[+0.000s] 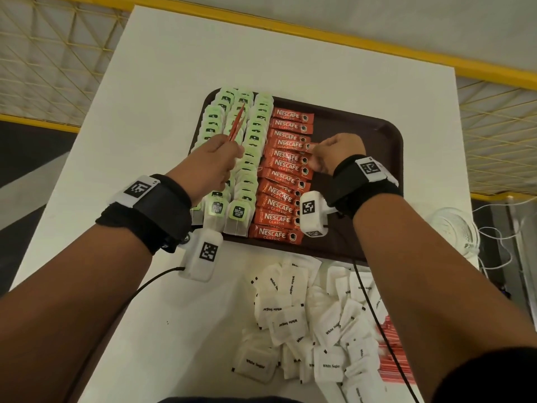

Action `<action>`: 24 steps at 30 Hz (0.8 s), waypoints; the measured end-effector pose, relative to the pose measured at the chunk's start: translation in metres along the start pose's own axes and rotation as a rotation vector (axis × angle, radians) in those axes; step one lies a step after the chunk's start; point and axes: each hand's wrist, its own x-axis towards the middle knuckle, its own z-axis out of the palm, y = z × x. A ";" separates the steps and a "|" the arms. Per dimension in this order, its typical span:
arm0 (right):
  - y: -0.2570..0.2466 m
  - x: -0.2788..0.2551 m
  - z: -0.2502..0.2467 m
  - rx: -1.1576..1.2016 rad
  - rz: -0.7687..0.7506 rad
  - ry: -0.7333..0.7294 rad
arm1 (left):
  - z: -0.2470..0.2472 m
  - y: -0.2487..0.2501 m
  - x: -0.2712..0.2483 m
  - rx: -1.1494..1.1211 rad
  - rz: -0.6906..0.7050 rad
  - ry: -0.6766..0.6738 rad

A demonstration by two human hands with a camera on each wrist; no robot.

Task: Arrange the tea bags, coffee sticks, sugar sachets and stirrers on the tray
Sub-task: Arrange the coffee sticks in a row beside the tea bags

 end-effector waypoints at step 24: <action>-0.026 -0.021 -0.010 0.144 -0.453 -0.346 | 0.003 0.021 0.014 0.641 0.353 0.057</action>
